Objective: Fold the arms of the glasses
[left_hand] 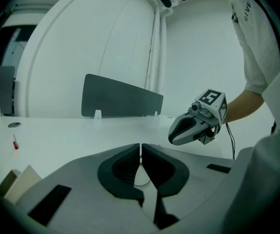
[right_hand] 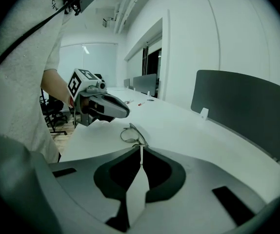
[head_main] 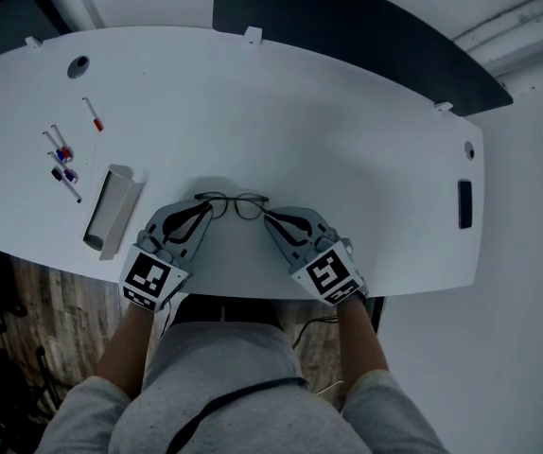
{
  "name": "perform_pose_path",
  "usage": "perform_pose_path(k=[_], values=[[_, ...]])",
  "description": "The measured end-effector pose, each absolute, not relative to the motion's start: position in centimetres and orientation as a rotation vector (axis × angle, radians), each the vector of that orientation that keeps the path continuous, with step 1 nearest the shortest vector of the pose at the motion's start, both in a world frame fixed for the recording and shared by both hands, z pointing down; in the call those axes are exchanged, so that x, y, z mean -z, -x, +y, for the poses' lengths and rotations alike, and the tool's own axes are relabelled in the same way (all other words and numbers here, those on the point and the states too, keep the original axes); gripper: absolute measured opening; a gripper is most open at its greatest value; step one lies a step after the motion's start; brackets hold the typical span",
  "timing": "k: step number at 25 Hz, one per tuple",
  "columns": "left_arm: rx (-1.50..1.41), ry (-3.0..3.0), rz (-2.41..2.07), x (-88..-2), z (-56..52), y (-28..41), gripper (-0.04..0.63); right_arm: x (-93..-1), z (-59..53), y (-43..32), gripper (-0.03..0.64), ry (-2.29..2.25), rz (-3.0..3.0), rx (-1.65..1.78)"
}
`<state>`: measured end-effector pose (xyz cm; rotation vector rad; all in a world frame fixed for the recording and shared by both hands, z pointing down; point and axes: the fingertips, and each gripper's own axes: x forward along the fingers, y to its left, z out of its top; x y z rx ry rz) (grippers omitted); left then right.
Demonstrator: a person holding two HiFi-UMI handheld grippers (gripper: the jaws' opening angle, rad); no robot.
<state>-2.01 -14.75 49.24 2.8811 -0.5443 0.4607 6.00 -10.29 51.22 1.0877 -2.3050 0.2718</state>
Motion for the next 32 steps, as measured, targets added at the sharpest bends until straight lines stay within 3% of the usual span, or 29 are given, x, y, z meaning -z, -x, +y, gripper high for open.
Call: perform_pose_path(k=[32], values=[[-0.159,-2.896,-0.640,-40.3,-6.5,8.4,0.023,-40.7,-0.2,3.3,0.023,-1.256,-2.517,-0.201]])
